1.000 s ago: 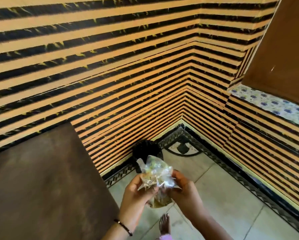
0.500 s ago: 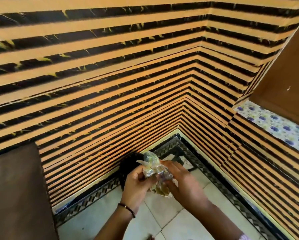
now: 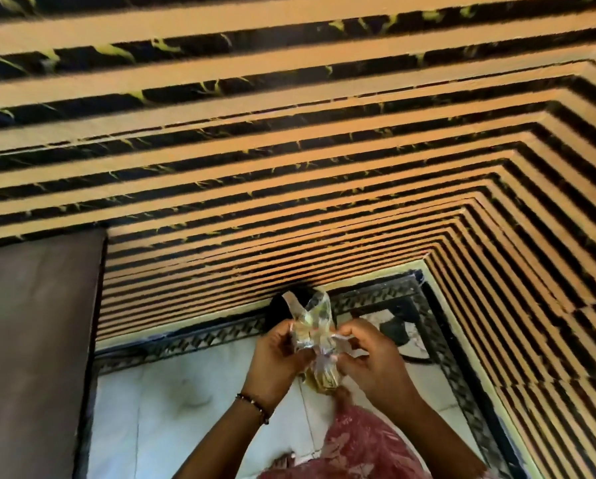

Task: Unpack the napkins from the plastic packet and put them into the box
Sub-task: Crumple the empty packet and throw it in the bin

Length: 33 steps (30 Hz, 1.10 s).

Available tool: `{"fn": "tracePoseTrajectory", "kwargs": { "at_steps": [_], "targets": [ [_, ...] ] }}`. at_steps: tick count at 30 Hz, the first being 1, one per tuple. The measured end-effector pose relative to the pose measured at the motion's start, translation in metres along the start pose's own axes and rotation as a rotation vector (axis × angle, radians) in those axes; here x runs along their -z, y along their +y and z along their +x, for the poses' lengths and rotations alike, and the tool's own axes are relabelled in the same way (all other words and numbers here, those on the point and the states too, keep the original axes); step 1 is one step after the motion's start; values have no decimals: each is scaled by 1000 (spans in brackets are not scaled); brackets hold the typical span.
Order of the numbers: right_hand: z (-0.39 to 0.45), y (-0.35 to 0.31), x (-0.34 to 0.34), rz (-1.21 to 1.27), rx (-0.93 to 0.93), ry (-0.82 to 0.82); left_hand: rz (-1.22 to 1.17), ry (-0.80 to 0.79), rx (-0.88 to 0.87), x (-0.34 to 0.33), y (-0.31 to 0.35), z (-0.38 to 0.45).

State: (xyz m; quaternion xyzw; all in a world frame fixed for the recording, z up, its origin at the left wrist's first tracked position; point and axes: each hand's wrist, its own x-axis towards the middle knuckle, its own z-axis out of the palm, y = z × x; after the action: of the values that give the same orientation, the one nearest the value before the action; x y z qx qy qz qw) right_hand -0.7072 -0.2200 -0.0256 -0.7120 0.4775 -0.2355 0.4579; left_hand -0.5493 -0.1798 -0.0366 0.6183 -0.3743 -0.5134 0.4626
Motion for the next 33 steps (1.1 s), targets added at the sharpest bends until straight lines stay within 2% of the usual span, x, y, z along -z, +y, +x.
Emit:
{"fn": "tracePoseTrajectory", "kwargs": {
  "at_steps": [8, 11, 14, 17, 20, 27, 33],
  "targets": [
    [78, 73, 44, 69, -40, -150, 17, 46, 117, -47, -10, 62],
    [106, 102, 52, 138, -141, -224, -34, 39, 171, -54, -27, 79],
    [136, 142, 51, 180, -266, -250, -20, 78, 297, -52, -67, 93],
    [162, 184, 46, 143, -309, -252, 207, 142, 418, -49, -117, 108],
    [183, 220, 35, 66, -257, -292, 427, 149, 511, -43, -172, 130],
    [222, 326, -44, -166, -92, -353, 571, 134, 643, -27, -304, 186],
    [264, 413, -158, -384, -100, -574, 764, 47, 622, -3, -401, 232]
  ]
}}
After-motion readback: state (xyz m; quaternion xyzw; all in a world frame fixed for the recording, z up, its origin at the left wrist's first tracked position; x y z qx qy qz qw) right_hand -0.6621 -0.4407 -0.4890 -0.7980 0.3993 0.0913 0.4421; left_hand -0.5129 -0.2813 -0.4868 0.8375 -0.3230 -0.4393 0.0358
